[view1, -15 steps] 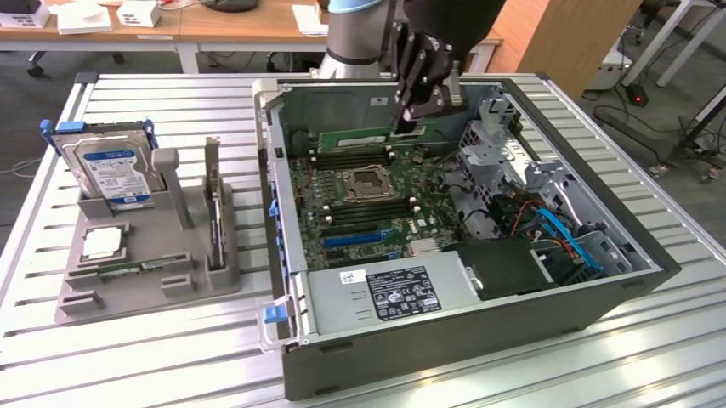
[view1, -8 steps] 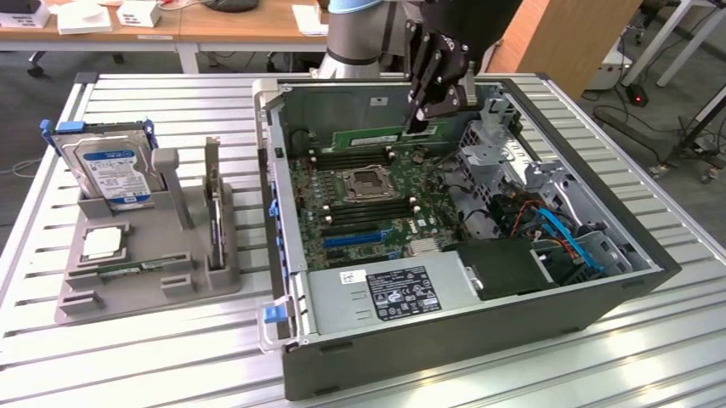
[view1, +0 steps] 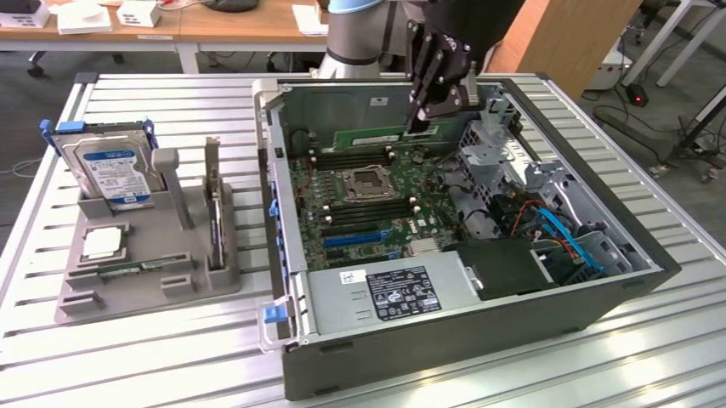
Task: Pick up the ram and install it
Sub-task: 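Pick up the ram and move it above insertion slot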
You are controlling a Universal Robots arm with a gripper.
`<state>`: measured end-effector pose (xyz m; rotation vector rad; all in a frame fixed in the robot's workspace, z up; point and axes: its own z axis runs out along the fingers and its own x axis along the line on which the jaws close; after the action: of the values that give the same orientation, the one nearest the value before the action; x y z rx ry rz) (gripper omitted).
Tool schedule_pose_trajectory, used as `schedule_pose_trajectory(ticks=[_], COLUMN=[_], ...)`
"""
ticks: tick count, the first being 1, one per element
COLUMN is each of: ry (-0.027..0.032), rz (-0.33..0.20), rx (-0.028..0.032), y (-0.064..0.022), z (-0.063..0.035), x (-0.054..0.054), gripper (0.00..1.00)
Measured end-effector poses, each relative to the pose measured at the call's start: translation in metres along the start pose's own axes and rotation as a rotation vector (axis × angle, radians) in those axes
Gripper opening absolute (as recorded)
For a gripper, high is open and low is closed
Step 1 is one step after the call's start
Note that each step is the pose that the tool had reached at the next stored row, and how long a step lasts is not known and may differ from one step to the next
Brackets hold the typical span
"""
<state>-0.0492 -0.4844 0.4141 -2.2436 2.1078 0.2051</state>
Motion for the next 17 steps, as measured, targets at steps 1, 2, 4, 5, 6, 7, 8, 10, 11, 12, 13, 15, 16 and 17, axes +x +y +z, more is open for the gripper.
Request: schedule_pose_trajectory(ticks=[1, 2, 4, 5, 6, 7, 8, 10, 11, 12, 13, 15, 16, 17], ry=[-0.0001, -0.0003, -0.0003, 0.0002, 0.0008, 0.0009, 0.0008, 0.0002, 0.0, 0.0004, 0.0005, 0.0006, 0.0006, 0.0006], rz=[0.001, 0.002, 0.004, 0.005, 0.007, 0.008, 0.012, 0.02, 0.024, 0.027, 0.028, 0.028, 0.028, 0.028], rx=[-0.0033, -0.0064, -0.0118, -0.0145, -0.0164, -0.0167, -0.0164, -0.0152, -0.0147, -0.0144, -0.0142, -0.0142, -0.0142, -0.0142], y=[-0.0012, -0.0024, -0.0047, -0.0059, -0.007, -0.0079, -0.0083, -0.009, -0.0093, -0.0095, -0.0095, -0.0096, -0.0096, -0.0096], z=[-0.0001, -0.0001, -0.0001, -0.0001, 0.0, 0.0004, 0.0008, 0.0019, 0.0023, 0.0025, 0.0026, 0.0026, 0.0026, 0.0026], x=[0.0001, 0.0001, 0.0002, 0.0001, 0.0, -0.0003, -0.0006, -0.0013, -0.0016, -0.0018, -0.0018, -0.0018, -0.0018, -0.0018], gripper=[0.11, 0.11, 0.11, 0.11, 0.11, 0.11, 0.11, 0.11, 0.11, 0.11, 0.11, 0.11, 0.11, 0.11])
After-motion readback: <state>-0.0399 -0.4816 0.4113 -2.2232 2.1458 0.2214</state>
